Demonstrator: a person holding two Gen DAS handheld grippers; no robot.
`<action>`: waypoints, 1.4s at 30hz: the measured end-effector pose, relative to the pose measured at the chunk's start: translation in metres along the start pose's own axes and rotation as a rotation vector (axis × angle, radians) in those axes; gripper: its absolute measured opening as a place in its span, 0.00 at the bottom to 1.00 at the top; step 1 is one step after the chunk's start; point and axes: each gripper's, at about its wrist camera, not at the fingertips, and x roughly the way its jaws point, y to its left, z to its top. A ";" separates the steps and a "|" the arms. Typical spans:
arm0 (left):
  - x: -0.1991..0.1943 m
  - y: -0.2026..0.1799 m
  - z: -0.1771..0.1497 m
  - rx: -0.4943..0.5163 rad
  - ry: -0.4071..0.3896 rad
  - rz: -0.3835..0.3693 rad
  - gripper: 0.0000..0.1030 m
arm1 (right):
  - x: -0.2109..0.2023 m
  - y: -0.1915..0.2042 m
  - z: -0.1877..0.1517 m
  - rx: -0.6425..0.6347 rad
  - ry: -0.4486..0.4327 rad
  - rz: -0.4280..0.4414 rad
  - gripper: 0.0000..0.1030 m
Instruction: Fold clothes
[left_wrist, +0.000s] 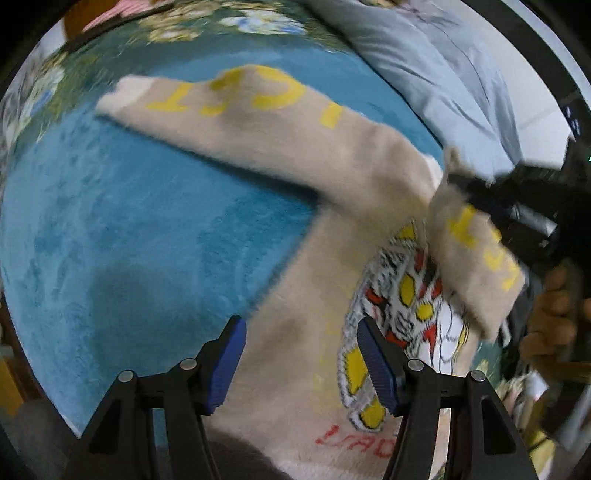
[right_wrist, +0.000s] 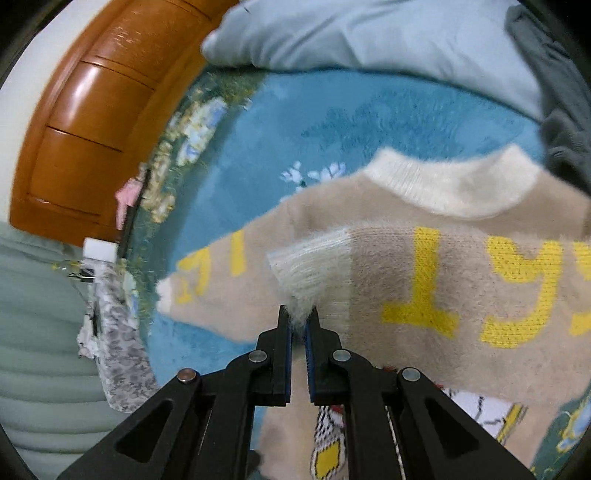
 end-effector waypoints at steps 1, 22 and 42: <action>0.001 0.007 0.006 -0.008 0.004 0.013 0.64 | 0.007 -0.002 0.001 0.016 0.005 -0.011 0.06; 0.026 0.171 0.117 -0.507 0.004 -0.140 0.65 | -0.089 -0.059 -0.081 0.106 -0.204 0.065 0.59; 0.015 0.161 0.179 -0.483 -0.170 -0.080 0.09 | -0.139 -0.145 -0.187 0.359 -0.155 -0.056 0.59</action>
